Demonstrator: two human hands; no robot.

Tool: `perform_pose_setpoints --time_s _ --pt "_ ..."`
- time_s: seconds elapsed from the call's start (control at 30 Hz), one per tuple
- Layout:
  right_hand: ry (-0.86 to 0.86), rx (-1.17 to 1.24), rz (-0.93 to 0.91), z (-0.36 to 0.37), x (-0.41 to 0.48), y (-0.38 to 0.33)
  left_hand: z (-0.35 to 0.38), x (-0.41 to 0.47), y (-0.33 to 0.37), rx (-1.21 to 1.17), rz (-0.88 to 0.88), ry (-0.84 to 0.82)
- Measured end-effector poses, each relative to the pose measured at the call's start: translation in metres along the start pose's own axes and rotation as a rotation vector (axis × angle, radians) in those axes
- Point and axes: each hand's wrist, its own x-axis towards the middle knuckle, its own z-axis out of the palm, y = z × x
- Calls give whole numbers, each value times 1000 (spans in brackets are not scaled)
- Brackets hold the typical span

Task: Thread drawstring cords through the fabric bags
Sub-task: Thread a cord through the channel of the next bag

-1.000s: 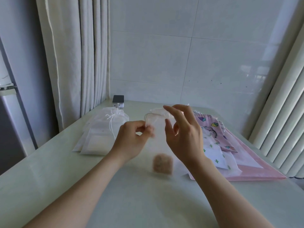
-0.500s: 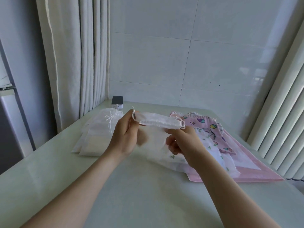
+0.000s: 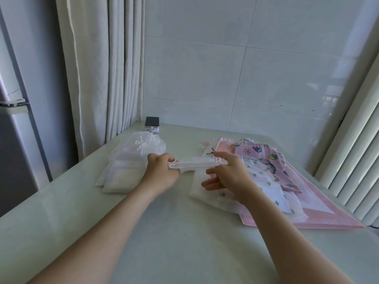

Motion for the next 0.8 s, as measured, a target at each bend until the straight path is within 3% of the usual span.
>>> perform_pose_setpoints --time_s 0.17,0.37,0.5,0.6,0.8 --pt "168 -201 -121 -5 -15 -12 -6 -6 5 60 -67 80" --pt "195 -212 -130 -6 -18 -10 -7 -14 20 -225 -87 -71" --pt "115 -288 -108 -5 -12 4 -4 -13 21 -320 -132 -125" --pt "55 -288 -93 -1 -12 7 -3 -10 17 -362 -158 -55" --pt "151 -181 -131 -4 -14 1 -4 -5 3 -266 -84 156"
